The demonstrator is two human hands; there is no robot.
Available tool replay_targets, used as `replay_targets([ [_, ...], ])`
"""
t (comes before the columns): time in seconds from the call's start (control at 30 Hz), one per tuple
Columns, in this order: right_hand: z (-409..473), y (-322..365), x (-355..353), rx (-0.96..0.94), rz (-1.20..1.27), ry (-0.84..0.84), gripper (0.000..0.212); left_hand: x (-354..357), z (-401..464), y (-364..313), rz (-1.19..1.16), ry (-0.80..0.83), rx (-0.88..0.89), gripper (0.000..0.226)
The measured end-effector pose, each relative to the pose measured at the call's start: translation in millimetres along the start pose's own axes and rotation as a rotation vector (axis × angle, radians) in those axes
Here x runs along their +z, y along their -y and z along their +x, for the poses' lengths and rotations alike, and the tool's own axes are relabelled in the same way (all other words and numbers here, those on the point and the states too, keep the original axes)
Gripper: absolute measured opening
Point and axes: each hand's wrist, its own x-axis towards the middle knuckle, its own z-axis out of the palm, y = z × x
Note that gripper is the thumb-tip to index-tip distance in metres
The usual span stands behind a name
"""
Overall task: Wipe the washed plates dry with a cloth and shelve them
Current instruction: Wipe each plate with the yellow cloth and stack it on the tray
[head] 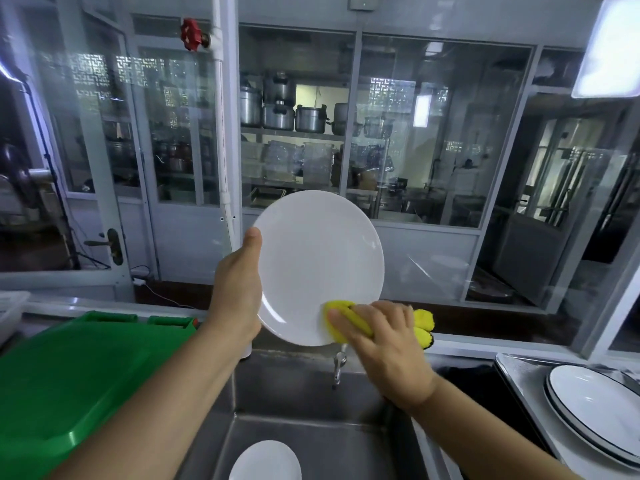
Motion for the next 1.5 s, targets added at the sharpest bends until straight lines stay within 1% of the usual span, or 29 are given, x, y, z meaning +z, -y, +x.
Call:
replay_targets([
  [0.17,8,-47,-8,0.040,-0.086,0.102,0.051,-7,-2,0,0.142,0.054,0.005,0.039],
  [0.3,36,-62,-17,0.057,-0.107,0.116,0.059,-1,-11,2,0.271,0.135,0.016,0.047],
  [0.4,61,-53,-16,0.086,-0.133,0.078,0.055,7,-15,11,0.321,0.164,0.005,0.051],
  [0.53,80,-29,-10,0.113,-0.124,0.047,0.057,15,-11,18,0.300,0.115,0.021,0.055],
  [0.67,85,8,-5,0.123,-0.017,-0.020,0.053,22,-10,20,0.167,0.107,-0.002,0.049],
  [0.73,76,27,-3,0.086,0.037,-0.001,0.052,24,-11,19,0.097,0.062,-0.019,0.048],
  [0.8,57,38,-1,0.008,0.096,0.040,0.055,21,-7,17,0.040,0.030,-0.036,0.044],
  [0.9,29,29,1,-0.105,0.146,0.078,0.054,13,-4,15,0.006,0.020,-0.044,0.039],
  [1.0,12,2,-1,-0.118,0.127,0.095,0.048,5,-3,15,0.039,0.004,-0.037,0.037],
  [1.07,10,-21,-3,0.002,0.112,0.085,0.045,-1,-3,15,0.036,-0.011,-0.065,0.036],
  [1.1,12,-32,-4,0.109,0.128,0.063,0.044,-3,-3,16,0.025,-0.019,-0.083,0.037],
  [1.17,23,-45,-6,0.394,0.242,-0.007,0.044,-8,-4,18,0.014,-0.040,-0.103,0.037],
  [1.23,38,-46,-9,0.701,0.484,-0.037,0.040,-9,-4,20,0.002,-0.046,-0.103,0.037],
  [1.3,49,-38,-15,0.907,0.792,0.014,0.035,-9,-5,21,-0.002,-0.034,-0.094,0.037],
  [1.33,53,-33,-18,0.965,0.921,0.050,0.031,-9,-5,20,0.004,-0.026,-0.079,0.037],
  [1.4,57,-22,-25,1.035,1.079,0.108,0.027,-9,-5,20,0.049,-0.007,-0.030,0.036],
  [1.43,59,-17,-28,1.057,1.145,0.118,0.027,-11,-2,20,0.084,0.003,-0.003,0.035],
  [1.5,59,-11,-33,1.080,1.281,0.081,0.024,-13,8,22,0.183,0.003,0.028,0.033],
])
